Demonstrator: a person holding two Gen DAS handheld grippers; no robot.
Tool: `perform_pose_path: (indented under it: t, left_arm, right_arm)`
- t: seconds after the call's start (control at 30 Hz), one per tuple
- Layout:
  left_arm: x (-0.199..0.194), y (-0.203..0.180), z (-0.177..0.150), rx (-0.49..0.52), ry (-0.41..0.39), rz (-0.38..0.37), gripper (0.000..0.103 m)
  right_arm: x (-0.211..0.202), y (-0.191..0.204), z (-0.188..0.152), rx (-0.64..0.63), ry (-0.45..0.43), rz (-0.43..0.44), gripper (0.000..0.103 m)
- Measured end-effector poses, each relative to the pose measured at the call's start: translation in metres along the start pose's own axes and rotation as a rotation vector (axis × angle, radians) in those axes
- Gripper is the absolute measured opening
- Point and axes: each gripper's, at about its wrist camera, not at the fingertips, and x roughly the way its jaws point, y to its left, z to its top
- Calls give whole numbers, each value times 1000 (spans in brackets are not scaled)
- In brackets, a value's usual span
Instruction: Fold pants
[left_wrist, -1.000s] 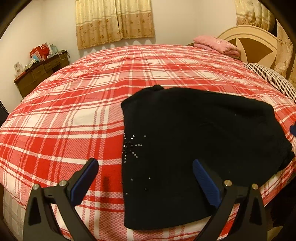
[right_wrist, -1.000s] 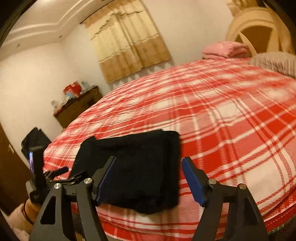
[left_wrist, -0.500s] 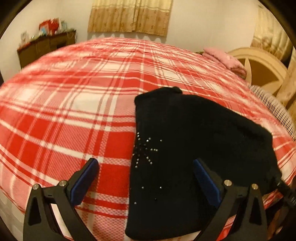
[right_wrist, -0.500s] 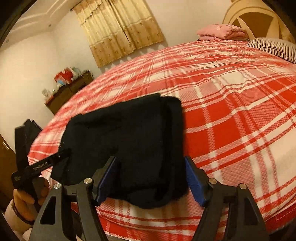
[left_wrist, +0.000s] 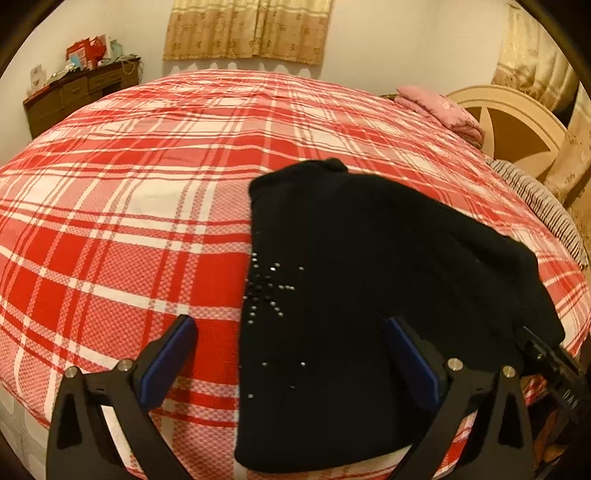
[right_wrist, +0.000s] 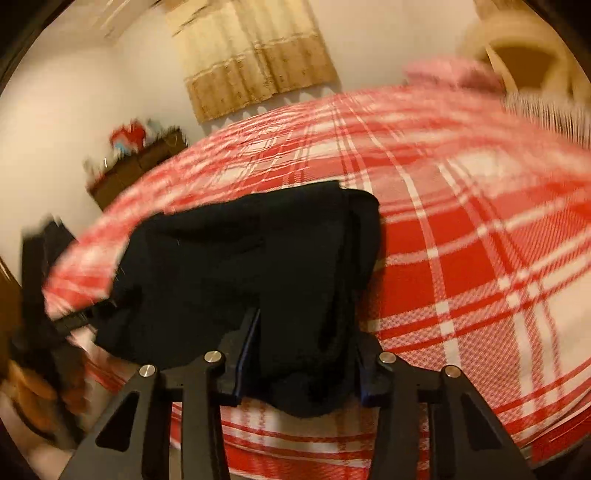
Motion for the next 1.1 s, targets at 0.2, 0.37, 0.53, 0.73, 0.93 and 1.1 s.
perform_pose_path:
  t: [0.2,0.37,0.53,0.73,0.93,1.1]
  left_arm:
    - [0,-4,-1,22,-5,6,103]
    - [-8,-25,-4,146,-36,-8,72]
    - [-11,-34,-5,180,-43,3,56]
    - [-15,-38,-3,171,-34,4,36]
    - [-14,-37,-4,161,-36,-2,35]
    - [-16,-39,-7,169,-44,12,33]
  right_arm:
    - [1,-1,-4,-12,-12,-5,44]
    - [1,-1,-5,-5,-20,-7,44]
    - [1,-4,-5,8,-20,-1,44]
    - [1,-4,-5,10,-21,0,44]
    - [1,-5,-5,9,-21,1,44]
    - [0,-4,-5,4,-23,-11,44]
